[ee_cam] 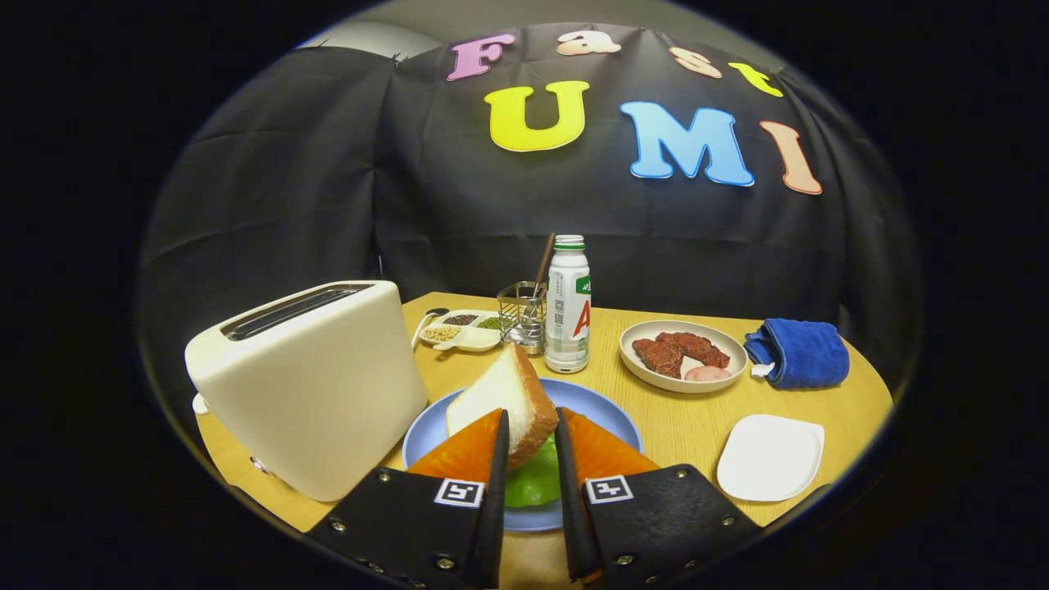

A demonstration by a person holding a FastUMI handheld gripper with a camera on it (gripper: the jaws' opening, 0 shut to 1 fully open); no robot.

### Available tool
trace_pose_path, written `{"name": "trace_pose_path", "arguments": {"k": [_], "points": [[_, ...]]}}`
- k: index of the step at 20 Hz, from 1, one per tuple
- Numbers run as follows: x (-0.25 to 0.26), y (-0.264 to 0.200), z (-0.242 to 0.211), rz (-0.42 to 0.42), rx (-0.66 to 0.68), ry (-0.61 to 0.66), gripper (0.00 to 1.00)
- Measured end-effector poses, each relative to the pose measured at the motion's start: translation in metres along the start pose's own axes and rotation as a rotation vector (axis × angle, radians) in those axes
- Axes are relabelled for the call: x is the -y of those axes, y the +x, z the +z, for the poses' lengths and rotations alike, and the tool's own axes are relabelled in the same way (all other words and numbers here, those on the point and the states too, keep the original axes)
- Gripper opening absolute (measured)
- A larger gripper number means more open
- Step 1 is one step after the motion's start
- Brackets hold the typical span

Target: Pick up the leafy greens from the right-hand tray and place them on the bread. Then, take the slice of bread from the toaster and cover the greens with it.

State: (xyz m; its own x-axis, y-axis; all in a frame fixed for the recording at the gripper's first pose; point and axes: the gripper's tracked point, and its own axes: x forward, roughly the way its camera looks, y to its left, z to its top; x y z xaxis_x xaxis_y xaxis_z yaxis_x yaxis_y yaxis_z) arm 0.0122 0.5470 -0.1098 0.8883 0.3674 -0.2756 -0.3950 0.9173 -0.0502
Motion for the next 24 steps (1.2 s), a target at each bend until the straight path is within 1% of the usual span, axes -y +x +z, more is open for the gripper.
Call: {"name": "trace_pose_path", "arguments": {"k": [1,3,5,7,9,13,19,21,24], "points": [[0.008,0.002,-0.006,-0.022,-0.018,-0.012,0.36],[0.012,0.007,-0.021,-0.026,-0.069,-0.021,0.43],[0.009,0.010,-0.029,-0.002,-0.099,0.005,0.45],[0.012,0.008,-0.025,-0.015,-0.091,-0.012,0.45],[0.015,0.003,-0.016,-0.027,-0.055,-0.024,0.45],[0.020,-0.015,0.005,-0.017,0.017,-0.014,0.44],[0.061,-0.063,0.047,-0.070,0.185,-0.009,0.45],[0.077,-0.077,0.052,-0.087,0.207,-0.010,0.44],[0.095,-0.098,0.055,-0.085,0.223,-0.008,0.44]]}}
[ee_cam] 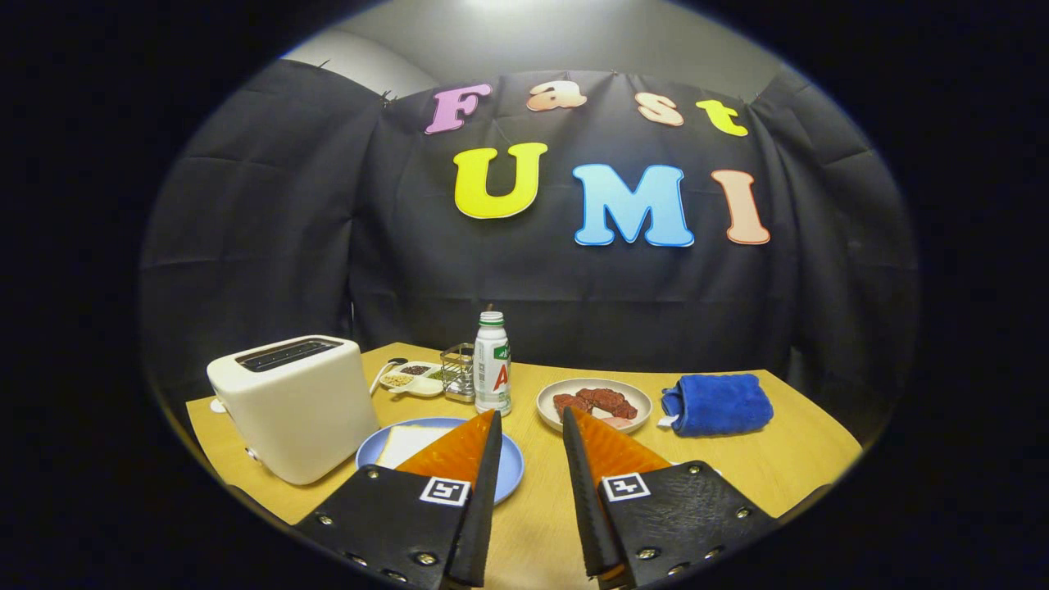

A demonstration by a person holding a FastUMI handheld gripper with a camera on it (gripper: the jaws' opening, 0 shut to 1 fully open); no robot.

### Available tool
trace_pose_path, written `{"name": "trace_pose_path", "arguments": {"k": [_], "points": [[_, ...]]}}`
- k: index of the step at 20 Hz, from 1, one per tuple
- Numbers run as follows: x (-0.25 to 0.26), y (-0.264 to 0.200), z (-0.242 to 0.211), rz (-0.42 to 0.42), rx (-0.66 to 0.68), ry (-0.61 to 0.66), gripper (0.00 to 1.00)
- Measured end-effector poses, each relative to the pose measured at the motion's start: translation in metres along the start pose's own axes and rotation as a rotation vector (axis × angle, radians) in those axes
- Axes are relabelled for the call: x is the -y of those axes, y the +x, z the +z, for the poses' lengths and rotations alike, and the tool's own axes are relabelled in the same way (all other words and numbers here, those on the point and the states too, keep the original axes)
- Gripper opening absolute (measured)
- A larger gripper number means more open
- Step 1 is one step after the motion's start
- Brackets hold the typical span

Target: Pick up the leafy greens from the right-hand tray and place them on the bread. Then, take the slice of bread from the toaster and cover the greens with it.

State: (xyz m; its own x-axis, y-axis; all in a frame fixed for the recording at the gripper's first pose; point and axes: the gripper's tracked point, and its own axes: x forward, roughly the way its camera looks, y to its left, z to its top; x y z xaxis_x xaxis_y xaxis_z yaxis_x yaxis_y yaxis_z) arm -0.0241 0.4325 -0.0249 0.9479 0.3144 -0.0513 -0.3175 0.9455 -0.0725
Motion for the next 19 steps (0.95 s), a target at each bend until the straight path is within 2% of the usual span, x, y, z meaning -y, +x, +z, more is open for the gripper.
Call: {"name": "trace_pose_path", "arguments": {"k": [7,11,12,14,17,19], "points": [[0.055,-0.031,-0.002,-0.003,0.017,0.058,0.44],[0.104,-0.034,-0.017,-0.031,-0.021,0.038,0.44],[0.127,-0.032,-0.010,-0.083,-0.002,0.086,0.44],[0.152,-0.030,0.007,-0.104,0.056,0.147,0.44],[0.192,-0.034,-0.006,-0.138,0.016,0.078,0.44],[0.210,-0.044,-0.008,-0.119,0.005,0.117,0.44]]}}
